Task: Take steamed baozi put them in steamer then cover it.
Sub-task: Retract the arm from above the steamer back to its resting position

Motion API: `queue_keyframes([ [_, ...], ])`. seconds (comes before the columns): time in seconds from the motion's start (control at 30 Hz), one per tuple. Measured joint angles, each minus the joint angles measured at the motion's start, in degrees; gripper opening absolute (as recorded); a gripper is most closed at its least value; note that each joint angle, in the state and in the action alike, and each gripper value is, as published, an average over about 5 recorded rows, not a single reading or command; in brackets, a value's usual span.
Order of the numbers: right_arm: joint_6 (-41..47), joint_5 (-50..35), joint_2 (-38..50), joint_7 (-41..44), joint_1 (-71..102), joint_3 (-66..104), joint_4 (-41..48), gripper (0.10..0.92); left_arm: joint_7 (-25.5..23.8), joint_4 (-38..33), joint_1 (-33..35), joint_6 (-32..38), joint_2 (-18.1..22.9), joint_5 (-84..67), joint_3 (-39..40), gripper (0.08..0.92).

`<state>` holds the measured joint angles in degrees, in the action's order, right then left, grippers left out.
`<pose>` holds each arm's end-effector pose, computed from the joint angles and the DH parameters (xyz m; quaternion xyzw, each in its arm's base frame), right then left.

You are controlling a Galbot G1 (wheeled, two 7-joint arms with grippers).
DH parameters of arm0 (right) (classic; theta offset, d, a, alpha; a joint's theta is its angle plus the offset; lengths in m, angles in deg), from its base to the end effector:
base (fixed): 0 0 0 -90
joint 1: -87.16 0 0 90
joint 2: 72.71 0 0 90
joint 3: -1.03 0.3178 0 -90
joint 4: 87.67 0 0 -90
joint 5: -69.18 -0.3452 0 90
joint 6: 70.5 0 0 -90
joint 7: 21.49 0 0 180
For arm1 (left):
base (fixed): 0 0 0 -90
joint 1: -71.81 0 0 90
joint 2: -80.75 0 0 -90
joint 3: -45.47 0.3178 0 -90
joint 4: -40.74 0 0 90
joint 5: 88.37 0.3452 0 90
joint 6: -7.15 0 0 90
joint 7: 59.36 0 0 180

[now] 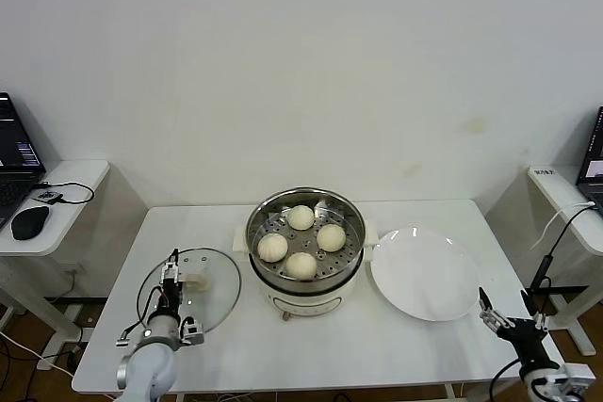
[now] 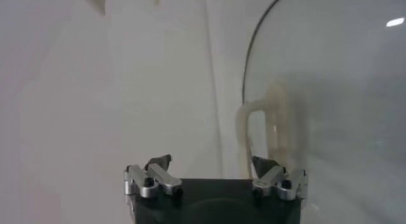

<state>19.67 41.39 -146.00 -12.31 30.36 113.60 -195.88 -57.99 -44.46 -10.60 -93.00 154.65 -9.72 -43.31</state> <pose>0.1631 -0.1809 -0.3038 -0.0534 -0.9958 -0.0315 0.0676 0.2966 0.0891 -0.3776 -0.0065 -0.6636 -0.7375 0.1254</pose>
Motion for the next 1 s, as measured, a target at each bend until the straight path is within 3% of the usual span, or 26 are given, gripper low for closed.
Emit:
queue_keyframes([
  [0.33, -0.3, 0.5, -0.2, 0.2, 0.2, -0.1, 0.5, 0.823, 2.8, 3.0, -0.8, -1.2, 0.6, -2.7, -0.1, 0.787],
  [1.0, -0.4, 1.6, -0.9, 0.5, 0.9, -0.1, 0.1, 0.823, 6.5, 6.1, -1.6, 0.1, 0.9, -6.2, -0.1, 0.213],
])
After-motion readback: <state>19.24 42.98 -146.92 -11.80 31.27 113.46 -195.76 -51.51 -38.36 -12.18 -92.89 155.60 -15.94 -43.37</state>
